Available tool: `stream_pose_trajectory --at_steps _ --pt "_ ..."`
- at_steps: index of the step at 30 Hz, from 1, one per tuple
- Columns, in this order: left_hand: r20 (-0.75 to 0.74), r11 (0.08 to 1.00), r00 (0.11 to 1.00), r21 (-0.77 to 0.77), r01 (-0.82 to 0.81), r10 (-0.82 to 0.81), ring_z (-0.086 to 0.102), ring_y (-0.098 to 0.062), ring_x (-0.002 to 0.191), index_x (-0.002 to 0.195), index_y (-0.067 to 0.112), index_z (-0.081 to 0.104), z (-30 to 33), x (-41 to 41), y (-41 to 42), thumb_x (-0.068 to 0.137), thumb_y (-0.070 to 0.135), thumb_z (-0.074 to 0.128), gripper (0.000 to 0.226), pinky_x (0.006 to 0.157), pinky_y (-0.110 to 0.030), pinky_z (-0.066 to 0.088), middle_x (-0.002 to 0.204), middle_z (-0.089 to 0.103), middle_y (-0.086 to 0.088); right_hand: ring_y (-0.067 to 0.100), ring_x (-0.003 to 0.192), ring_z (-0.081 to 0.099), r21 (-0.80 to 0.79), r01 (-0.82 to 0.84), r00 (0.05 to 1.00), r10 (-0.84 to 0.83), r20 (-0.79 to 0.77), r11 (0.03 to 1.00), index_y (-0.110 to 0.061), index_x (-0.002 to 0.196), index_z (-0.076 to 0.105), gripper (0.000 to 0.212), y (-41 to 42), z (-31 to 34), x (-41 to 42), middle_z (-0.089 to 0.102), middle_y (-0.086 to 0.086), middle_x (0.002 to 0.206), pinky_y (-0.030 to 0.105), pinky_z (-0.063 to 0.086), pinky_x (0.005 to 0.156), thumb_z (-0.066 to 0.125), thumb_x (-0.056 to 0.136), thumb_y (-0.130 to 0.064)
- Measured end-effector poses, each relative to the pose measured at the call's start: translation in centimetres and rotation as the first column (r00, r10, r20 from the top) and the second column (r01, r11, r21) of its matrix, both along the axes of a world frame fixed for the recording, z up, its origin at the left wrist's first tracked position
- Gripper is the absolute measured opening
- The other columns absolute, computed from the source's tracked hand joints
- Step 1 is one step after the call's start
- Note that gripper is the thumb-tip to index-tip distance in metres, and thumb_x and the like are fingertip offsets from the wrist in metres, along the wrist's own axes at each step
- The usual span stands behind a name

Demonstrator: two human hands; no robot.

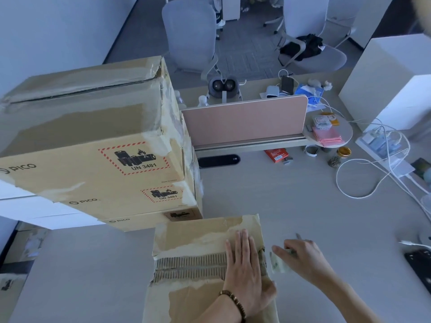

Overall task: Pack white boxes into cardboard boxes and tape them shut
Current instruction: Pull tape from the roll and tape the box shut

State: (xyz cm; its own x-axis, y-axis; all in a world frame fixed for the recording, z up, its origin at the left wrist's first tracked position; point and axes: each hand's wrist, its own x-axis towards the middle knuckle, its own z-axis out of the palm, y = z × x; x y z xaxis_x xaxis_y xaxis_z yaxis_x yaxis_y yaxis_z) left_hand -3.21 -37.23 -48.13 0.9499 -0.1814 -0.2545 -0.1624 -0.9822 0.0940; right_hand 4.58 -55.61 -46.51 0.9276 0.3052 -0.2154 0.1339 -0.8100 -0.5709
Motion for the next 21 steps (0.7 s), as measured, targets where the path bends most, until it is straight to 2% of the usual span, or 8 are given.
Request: stream_pose_trajectory --at_steps 4,7,9,12,14,16,18,21 --pt "-0.024 0.998 0.998 0.002 -0.066 0.066 -0.003 -0.055 0.146 0.145 -0.018 0.02 0.2 0.2 -1.1 0.074 0.048 0.041 0.1 0.112 -0.072 0.01 0.155 -0.003 -0.039 0.007 0.053 0.03 0.153 -0.061 0.994 0.074 -0.077 0.986 -0.013 0.062 0.032 0.046 -1.3 -0.6 0.6 0.031 -0.008 0.055 0.019 0.028 0.06 0.045 0.082 -0.052" --pt "0.009 0.996 0.996 -0.022 -0.083 0.084 0.009 -0.054 0.146 0.143 -0.017 0.03 -0.1 0.2 -1.2 0.069 0.049 0.048 0.101 0.109 -0.073 0.021 0.156 0.012 -0.036 0.006 0.056 0.035 0.159 -0.128 0.988 0.141 -0.069 0.979 -0.021 0.062 0.034 0.036 -1.6 -1.4 1.0 0.035 -0.009 0.058 0.015 0.025 0.068 0.04 0.077 -0.053" --pt "0.036 0.996 0.996 -0.028 -0.082 0.083 0.009 -0.051 0.147 0.146 -0.013 0.029 -0.2 0.2 -1.1 0.072 0.057 0.051 0.104 0.11 -0.072 0.022 0.158 0.014 -0.033 0.005 0.056 0.037 0.145 -0.17 0.981 0.181 -0.063 0.975 -0.024 0.063 0.036 0.034 -1.9 -2.2 1.3 0.037 -0.01 0.057 0.021 0.026 0.072 0.04 0.079 -0.054" --pt "0.029 0.995 0.995 -0.031 -0.094 0.094 0.005 -0.048 0.149 0.151 -0.007 0.024 -0.3 0.2 -1.2 0.075 0.07 0.049 0.11 0.112 -0.071 0.019 0.161 0.011 -0.028 0.007 0.053 0.039 0.153 -0.196 0.974 0.21 -0.082 0.969 -0.026 0.063 0.039 0.035 -2.8 -3.3 1.9 0.039 -0.009 0.054 0.035 0.035 0.092 0.045 0.084 -0.053" --pt "0.024 0.995 0.995 -0.023 -0.094 0.095 0.004 -0.047 0.149 0.151 -0.005 0.025 -0.1 0.3 -1.3 0.072 0.067 0.051 0.111 0.111 -0.072 0.021 0.161 0.009 -0.027 0.008 0.05 0.039 0.145 -0.236 0.965 0.249 -0.081 0.961 -0.026 0.062 0.041 0.038 -3.2 -3.7 2.2 0.039 -0.01 0.053 0.037 0.03 0.108 0.049 0.086 -0.054" --pt "0.021 0.995 0.995 -0.017 -0.097 0.098 0.003 -0.047 0.149 0.152 -0.004 0.026 0.1 0.3 -1.3 0.069 0.064 0.052 0.11 0.11 -0.072 0.022 0.162 0.009 -0.027 0.007 0.05 0.042 0.156 -0.258 0.957 0.274 -0.094 0.953 -0.024 0.062 0.043 0.042 -3.5 -3.7 2.5 0.042 -0.012 0.054 0.035 0.024 0.113 0.053 0.088 -0.055" --pt "0.01 0.995 0.995 -0.014 -0.101 0.101 0.003 -0.047 0.149 0.152 -0.002 0.026 0.1 0.3 -1.4 0.067 0.061 0.053 0.11 0.11 -0.072 0.022 0.162 0.008 -0.027 0.006 0.053 0.045 0.17 -0.25 0.948 0.277 -0.158 0.953 -0.022 0.063 0.045 0.042 -3.5 -3.6 2.8 0.044 -0.011 0.056 0.039 0.032 0.107 0.054 0.088 -0.055" --pt "-0.005 0.994 0.994 -0.005 -0.105 0.105 0.002 -0.047 0.15 0.153 -0.001 0.026 0.0 0.4 -1.5 0.064 0.059 0.053 0.11 0.11 -0.072 0.022 0.162 0.006 -0.027 0.005 0.06 0.041 0.189 -0.233 0.919 0.28 -0.278 0.954 -0.016 0.069 0.045 0.045 -3.1 -2.9 3.0 0.04 -0.008 0.062 0.04 0.041 0.078 0.051 0.08 -0.059"
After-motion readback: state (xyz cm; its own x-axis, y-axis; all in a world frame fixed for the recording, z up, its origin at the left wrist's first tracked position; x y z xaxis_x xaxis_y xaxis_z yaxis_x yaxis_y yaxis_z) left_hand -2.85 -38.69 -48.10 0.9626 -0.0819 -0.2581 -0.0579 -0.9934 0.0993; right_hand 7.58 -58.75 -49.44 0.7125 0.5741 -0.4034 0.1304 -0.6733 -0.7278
